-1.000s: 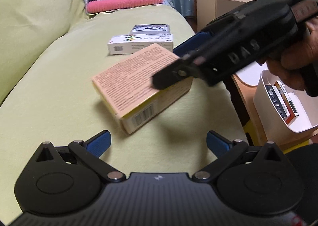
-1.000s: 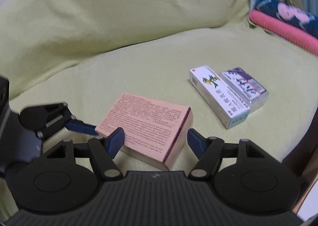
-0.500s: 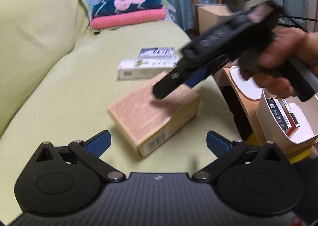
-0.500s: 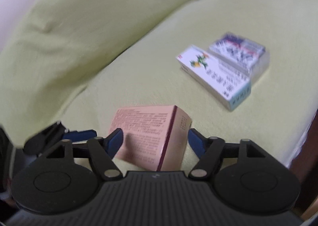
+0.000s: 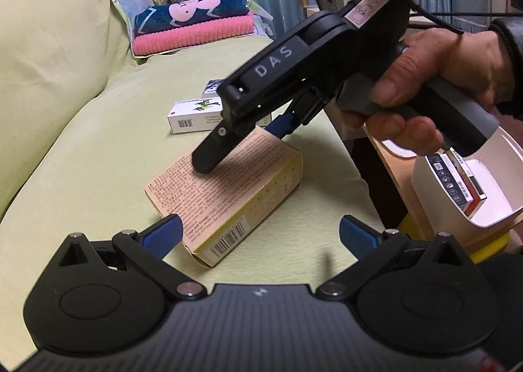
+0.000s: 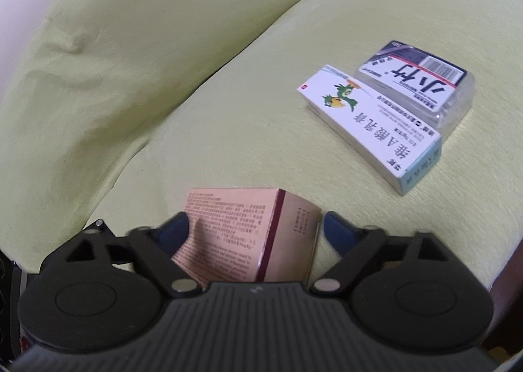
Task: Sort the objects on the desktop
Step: 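Lift the tan-pink box with the right tool and turn it upright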
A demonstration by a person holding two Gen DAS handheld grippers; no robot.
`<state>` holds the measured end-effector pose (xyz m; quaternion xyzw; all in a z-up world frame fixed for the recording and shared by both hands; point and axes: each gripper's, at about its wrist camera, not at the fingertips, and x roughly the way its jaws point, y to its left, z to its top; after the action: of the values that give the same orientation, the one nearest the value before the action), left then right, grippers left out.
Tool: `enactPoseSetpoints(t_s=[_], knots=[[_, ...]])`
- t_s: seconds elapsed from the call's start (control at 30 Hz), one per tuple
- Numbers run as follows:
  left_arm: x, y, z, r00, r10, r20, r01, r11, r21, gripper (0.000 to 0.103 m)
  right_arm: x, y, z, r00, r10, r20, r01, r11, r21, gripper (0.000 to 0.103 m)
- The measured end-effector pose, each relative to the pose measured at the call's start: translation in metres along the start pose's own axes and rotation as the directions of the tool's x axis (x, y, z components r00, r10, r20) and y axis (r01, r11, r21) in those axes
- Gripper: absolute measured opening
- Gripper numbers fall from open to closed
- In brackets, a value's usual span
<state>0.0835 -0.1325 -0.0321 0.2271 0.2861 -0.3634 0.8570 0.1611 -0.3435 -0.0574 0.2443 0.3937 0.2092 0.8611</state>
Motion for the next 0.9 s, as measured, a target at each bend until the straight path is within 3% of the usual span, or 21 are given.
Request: enactPoseSetpoints(t_s=[0.17,0.27,0.37,0.53,0.7,0.9], knots=[[-0.003,0.001,-0.004,1.0,0.002,-0.002,-0.002,1.0,0.0,0.103,-0.014,0.007,-0.006,0.999,0.002,0.042,-0.001,0.999,-0.035,0.064],[-0.007,0.001,-0.005,1.0,0.0,-0.008,0.0,1.0,-0.008,0.103,-0.025,0.025,-0.014,0.997,-0.014,0.075,0.025,0.988,-0.155,0.062],[-0.013,0.003,-0.006,1.0,-0.011,-0.018,0.011,1.0,-0.024,0.103,-0.035,0.049,-0.025,0.994,-0.034,0.103,0.066,0.944,-0.324,0.06],[-0.021,0.006,-0.009,0.999,-0.035,-0.034,0.033,0.997,-0.066,0.103,-0.049,0.085,-0.045,0.99,-0.082,0.111,0.13,0.826,-0.549,0.058],[-0.026,0.001,-0.011,0.997,-0.05,-0.059,0.046,0.996,-0.075,0.103,-0.059,0.101,-0.057,0.99,-0.119,0.071,0.138,0.771,-0.621,0.052],[-0.029,-0.004,-0.016,0.994,-0.074,-0.079,0.067,0.993,-0.094,0.103,-0.064,0.109,-0.068,0.988,-0.152,0.015,0.127,0.763,-0.633,0.048]])
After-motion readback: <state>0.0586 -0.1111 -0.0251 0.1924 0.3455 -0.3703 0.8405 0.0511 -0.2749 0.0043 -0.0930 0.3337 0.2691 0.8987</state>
